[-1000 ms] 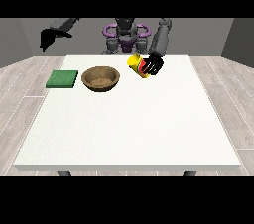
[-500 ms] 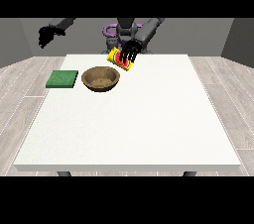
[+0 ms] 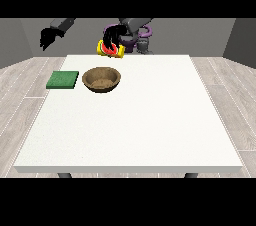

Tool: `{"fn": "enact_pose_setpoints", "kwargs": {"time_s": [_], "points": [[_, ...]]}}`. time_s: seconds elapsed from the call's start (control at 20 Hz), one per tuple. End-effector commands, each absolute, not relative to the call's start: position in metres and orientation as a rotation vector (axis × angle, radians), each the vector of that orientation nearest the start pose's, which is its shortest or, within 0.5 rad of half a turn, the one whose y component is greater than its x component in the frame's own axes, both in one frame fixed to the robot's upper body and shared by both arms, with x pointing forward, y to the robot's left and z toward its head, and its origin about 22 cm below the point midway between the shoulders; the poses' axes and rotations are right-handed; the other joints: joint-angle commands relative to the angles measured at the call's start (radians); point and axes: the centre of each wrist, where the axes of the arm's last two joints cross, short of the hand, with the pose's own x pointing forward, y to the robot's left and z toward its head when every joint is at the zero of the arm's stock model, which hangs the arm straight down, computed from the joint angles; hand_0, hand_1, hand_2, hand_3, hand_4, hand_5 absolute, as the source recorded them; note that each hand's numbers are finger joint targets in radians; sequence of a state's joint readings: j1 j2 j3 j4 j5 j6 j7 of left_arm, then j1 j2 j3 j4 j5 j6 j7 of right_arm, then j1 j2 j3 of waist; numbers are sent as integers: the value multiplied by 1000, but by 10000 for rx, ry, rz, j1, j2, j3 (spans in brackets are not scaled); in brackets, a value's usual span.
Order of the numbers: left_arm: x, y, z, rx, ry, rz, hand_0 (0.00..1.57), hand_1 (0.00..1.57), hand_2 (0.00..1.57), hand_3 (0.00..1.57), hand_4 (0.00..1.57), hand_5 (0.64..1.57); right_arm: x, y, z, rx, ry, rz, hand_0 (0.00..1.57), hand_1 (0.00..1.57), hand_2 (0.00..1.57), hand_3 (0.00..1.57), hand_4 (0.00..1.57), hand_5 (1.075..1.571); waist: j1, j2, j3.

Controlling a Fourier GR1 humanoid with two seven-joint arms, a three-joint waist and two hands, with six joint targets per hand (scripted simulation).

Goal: Pick the cup and pour the ball into the bowl, then pick the bowl and place it on the pad

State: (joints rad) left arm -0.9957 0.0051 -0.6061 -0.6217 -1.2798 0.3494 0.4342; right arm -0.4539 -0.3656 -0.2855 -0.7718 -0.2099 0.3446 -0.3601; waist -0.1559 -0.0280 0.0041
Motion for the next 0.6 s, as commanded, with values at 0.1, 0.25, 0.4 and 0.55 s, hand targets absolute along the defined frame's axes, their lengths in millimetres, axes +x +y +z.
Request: {"fn": "enact_pose_setpoints", "kwargs": {"time_s": [0.1, 0.25, 0.4, 0.55], "points": [[384, 3, 73, 16486, -13937, -19357, 905, 905, 1571, 1571, 1252, 1364, 328, -373, -23, 719, -16099, -214, 0, 0, 75, 242, 748, 1536, 272, -179, -2], [378, -5, 72, 17968, -12937, -20925, 1548, 1548, 1571, 1571, 1220, 1447, 331, -393, -7, 468, -16327, -330, 0, 0, 49, 257, 753, 1533, 328, -323, -10], [374, -11, 74, 18837, -12037, -21584, 1525, 1525, 1571, 1571, 1247, 1449, 332, -390, -9, 593, -16357, -265, 0, 0, 86, 263, 752, 1533, 256, -182, -27], [375, -15, 83, 18907, -12344, -22179, 1507, 1507, 1571, 1571, 1225, 1450, 316, -408, -16, 143, -16465, -496, 0, 0, 36, 278, 755, 1536, 692, -147, -34]]}}
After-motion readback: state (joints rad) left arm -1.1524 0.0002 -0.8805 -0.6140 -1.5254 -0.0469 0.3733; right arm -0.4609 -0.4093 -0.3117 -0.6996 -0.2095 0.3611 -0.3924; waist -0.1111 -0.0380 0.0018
